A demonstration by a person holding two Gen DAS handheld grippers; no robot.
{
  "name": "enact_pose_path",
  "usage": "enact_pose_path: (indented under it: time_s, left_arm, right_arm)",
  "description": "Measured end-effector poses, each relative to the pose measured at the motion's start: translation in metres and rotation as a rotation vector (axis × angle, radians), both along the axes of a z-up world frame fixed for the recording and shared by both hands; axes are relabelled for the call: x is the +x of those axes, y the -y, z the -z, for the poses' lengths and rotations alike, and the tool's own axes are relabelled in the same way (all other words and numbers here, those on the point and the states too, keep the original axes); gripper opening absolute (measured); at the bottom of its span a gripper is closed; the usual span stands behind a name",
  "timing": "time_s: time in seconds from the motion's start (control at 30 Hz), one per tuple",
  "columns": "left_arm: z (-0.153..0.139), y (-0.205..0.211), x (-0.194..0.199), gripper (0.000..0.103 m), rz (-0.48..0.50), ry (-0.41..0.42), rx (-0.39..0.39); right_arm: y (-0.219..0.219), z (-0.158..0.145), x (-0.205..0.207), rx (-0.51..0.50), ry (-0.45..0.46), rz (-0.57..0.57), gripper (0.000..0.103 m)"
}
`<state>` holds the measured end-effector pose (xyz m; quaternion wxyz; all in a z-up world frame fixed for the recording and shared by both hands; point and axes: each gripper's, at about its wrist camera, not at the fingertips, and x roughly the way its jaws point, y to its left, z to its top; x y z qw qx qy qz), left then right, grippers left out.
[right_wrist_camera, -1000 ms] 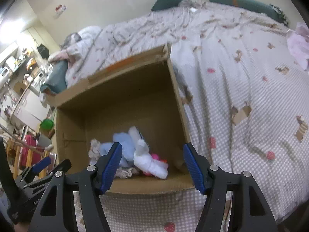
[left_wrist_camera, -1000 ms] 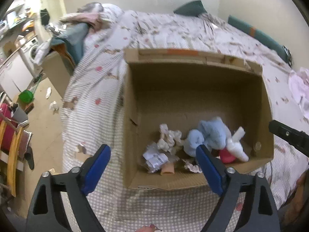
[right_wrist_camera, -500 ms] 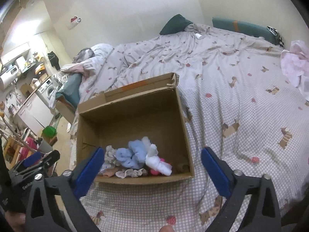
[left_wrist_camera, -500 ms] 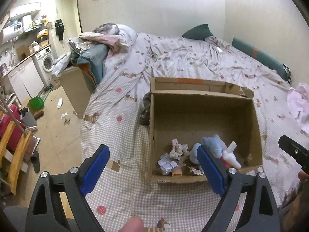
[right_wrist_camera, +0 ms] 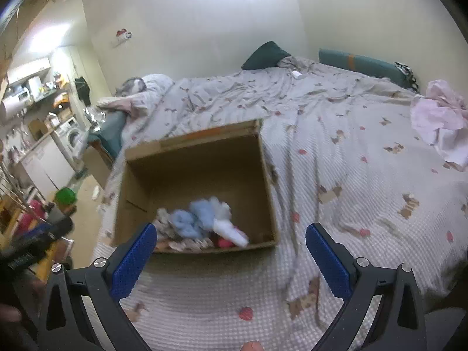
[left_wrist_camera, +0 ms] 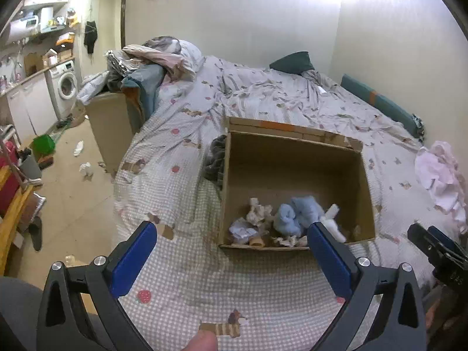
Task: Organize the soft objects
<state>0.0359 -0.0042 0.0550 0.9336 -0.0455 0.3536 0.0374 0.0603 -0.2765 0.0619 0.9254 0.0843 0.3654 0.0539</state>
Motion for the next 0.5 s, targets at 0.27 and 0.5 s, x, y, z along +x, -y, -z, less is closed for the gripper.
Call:
enact_pose_path:
  time_s: [0.27, 0.5]
  left_arm:
    - [0.01, 0.009, 0.004, 0.102, 0.032, -0.011, 0.027]
    - [0.021, 0.014, 0.012, 0.102, 0.048, -0.05, 0.021]
  right_arm:
    - [0.002, 0.003, 0.004, 0.011, 0.022, 0.015, 0.103]
    - [-0.002, 0.009, 0.009, -0.033, 0.007, 0.032, 0.103]
